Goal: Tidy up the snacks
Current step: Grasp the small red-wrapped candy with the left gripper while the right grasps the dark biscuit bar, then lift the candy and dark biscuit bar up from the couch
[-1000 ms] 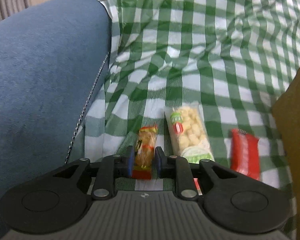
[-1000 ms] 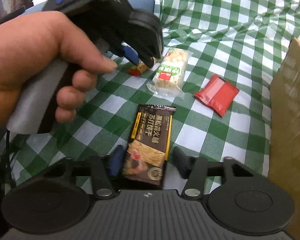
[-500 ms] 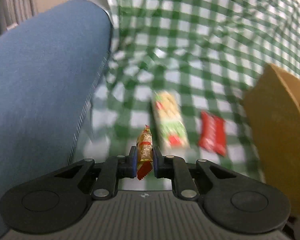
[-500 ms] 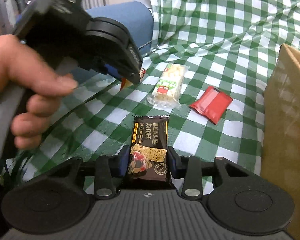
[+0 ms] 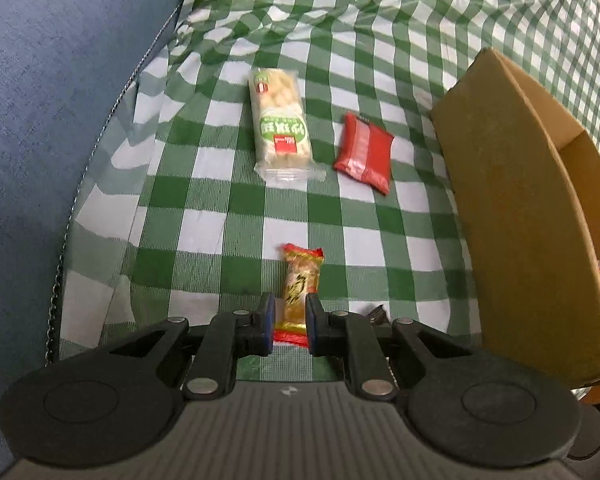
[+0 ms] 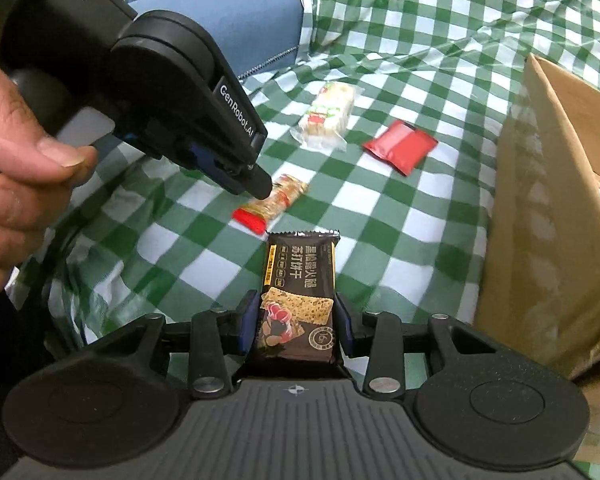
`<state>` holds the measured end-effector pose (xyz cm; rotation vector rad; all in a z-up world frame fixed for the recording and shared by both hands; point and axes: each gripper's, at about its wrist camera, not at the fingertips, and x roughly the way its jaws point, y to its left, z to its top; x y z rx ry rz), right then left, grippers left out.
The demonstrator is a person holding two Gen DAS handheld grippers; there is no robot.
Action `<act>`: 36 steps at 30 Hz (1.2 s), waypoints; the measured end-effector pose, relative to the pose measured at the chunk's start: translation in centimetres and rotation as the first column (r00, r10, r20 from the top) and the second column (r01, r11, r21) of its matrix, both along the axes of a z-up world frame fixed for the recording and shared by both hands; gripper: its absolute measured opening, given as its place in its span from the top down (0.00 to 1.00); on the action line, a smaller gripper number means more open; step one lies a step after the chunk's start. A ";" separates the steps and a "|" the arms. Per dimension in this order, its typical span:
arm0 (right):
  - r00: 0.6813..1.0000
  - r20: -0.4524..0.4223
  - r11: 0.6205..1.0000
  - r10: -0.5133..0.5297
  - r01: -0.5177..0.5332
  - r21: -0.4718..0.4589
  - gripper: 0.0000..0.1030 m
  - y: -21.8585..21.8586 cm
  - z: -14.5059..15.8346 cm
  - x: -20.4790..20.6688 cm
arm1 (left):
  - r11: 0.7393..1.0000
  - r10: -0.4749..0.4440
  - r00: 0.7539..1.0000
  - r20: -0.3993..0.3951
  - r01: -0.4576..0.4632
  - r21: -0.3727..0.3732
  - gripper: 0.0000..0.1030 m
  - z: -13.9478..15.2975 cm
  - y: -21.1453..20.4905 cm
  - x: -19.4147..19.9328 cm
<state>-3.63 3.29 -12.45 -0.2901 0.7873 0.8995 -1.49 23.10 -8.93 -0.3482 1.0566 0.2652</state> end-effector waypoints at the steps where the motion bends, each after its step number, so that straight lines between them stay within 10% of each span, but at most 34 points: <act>1: 1.000 -0.007 1.000 -0.004 0.004 -0.003 0.60 -0.1 -0.1 0.1 | 1.000 0.004 1.000 0.001 -0.004 0.002 0.84 0.0 0.2 -0.1; 15: 0.999 -0.047 1.000 -0.017 0.017 0.000 0.53 0.5 -1.2 0.8 | 1.000 -0.022 1.000 -0.022 0.022 0.002 0.69 -0.7 -0.4 1.3; 36: 0.999 0.007 0.999 -0.034 0.034 0.002 0.60 0.0 -0.9 0.3 | 0.993 -0.028 0.999 -0.027 0.031 0.112 0.82 -0.2 -2.0 1.8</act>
